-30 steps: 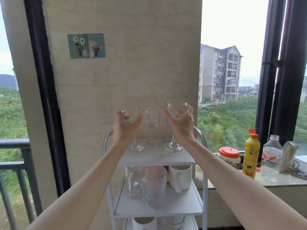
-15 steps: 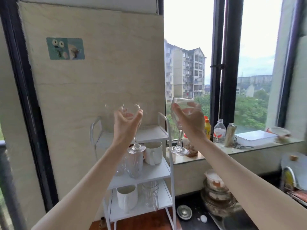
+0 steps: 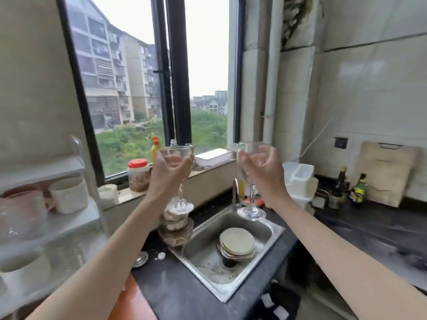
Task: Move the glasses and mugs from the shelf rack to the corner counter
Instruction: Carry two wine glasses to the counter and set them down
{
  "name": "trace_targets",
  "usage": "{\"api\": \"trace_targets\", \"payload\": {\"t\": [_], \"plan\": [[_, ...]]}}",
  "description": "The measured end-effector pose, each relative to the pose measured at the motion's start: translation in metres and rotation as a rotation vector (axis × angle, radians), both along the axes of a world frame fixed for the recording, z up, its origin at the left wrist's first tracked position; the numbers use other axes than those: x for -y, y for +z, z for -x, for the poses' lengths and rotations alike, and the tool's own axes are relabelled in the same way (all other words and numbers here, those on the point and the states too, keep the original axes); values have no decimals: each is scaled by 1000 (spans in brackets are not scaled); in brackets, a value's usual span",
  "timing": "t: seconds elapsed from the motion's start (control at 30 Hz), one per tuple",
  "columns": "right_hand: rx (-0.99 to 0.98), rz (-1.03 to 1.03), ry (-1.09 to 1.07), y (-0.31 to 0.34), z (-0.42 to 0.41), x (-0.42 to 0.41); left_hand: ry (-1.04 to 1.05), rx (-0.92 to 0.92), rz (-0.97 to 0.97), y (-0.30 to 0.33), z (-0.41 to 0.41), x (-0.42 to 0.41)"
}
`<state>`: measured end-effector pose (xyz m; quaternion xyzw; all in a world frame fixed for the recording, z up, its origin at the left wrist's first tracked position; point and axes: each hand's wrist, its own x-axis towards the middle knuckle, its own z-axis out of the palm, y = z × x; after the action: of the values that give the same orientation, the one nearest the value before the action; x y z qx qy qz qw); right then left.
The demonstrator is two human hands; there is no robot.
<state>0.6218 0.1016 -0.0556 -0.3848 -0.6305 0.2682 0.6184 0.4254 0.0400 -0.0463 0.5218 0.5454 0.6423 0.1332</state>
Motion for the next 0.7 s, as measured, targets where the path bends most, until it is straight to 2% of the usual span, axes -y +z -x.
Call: {"api": "trace_targets", "payload": {"t": [0.2,0.43,0.7], "plan": [[44,12,-230,-7,-175,-8,-251,25,12,-7,-163,-61],[80,83,-355,-13,-368,-21,-498,98,71,-35,-349,-126],[29,137,-550,-46,-532,-46,-712,16,140,-60,-506,-200]]}}
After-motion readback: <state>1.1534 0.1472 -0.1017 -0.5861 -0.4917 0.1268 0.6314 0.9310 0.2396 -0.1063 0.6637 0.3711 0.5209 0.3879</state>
